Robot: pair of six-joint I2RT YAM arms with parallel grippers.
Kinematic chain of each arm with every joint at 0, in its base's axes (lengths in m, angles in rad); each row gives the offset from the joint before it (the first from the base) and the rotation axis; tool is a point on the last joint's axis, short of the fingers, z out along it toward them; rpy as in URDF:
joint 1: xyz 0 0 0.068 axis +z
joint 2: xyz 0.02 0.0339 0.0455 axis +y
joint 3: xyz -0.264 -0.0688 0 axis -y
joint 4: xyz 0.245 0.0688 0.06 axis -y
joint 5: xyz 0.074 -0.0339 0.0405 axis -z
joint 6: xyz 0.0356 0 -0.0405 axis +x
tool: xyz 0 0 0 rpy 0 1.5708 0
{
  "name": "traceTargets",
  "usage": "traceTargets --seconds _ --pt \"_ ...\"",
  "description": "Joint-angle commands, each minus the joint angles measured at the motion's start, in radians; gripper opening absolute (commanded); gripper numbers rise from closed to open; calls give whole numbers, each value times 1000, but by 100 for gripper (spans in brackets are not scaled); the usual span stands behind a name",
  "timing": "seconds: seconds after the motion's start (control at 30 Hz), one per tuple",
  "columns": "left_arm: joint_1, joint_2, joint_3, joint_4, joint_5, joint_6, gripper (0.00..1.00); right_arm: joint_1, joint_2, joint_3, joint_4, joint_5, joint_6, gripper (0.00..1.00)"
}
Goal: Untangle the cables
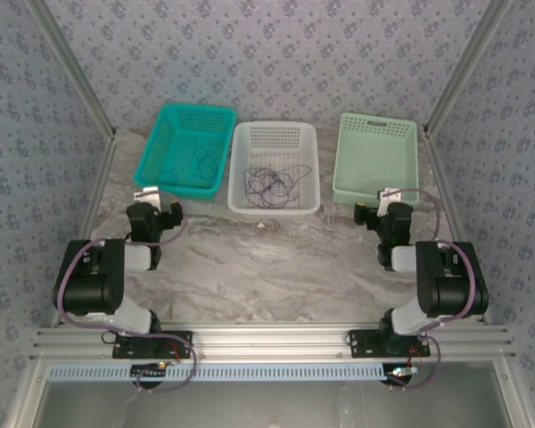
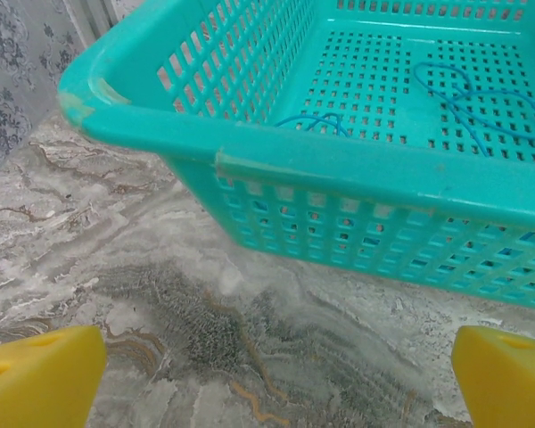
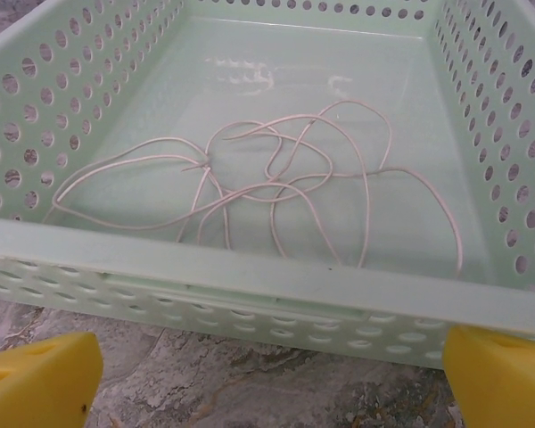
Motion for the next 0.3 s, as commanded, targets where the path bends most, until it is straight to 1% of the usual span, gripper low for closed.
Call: traceTargets --seconds 0.0,0.07,0.27 --pt "4 -7 11 -1 -6 -6 99 -1 8 22 -9 -12 12 100" --pt "3 -6 15 -10 10 0 99 -2 9 22 -10 -11 12 100" --pt "2 -7 15 -11 10 0 100 10 9 18 -3 23 9 100"
